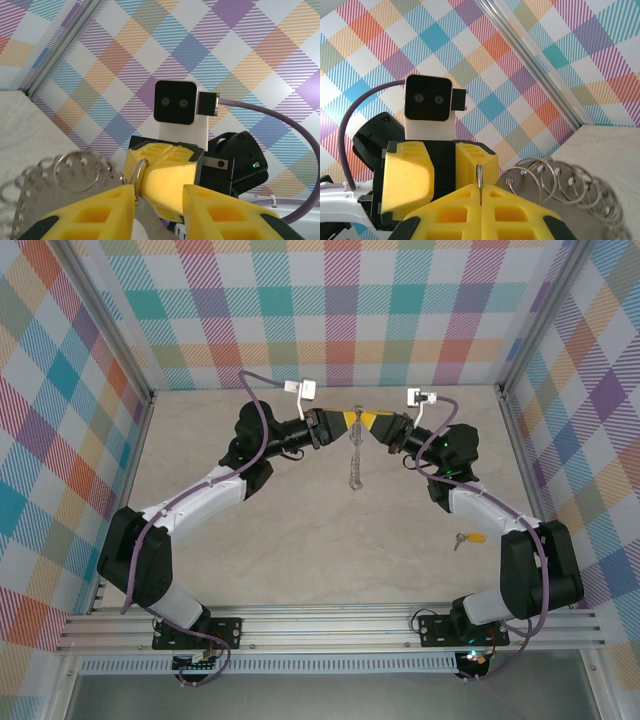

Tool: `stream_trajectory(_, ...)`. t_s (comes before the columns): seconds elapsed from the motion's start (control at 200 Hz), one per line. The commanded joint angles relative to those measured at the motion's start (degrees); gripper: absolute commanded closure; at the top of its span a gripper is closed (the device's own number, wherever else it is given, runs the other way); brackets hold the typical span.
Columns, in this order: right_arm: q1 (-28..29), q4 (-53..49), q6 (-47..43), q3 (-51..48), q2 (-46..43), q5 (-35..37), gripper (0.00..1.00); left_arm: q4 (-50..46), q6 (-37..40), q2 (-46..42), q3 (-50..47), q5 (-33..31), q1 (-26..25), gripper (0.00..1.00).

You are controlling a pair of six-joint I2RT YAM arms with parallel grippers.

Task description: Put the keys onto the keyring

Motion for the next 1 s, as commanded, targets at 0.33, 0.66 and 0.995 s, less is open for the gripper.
stream_trajectory(0.33,0.53,5.42,1.77,1.12,0.84,0.07,1.0,3.23,-0.31,1.47,1.68,0.24,-0.77,0.7)
stream_trajectory(0.66,1.1,5.97,2.38,1.3,1.68,-0.14,1.0,3.39,-0.28,2.4,2.74,0.4,-1.0,0.72)
stream_trajectory(0.995,1.27,5.7,2.27,1.13,1.87,-0.32,1.0,4.18,-0.1,2.4,2.69,0.16,-1.13,0.87)
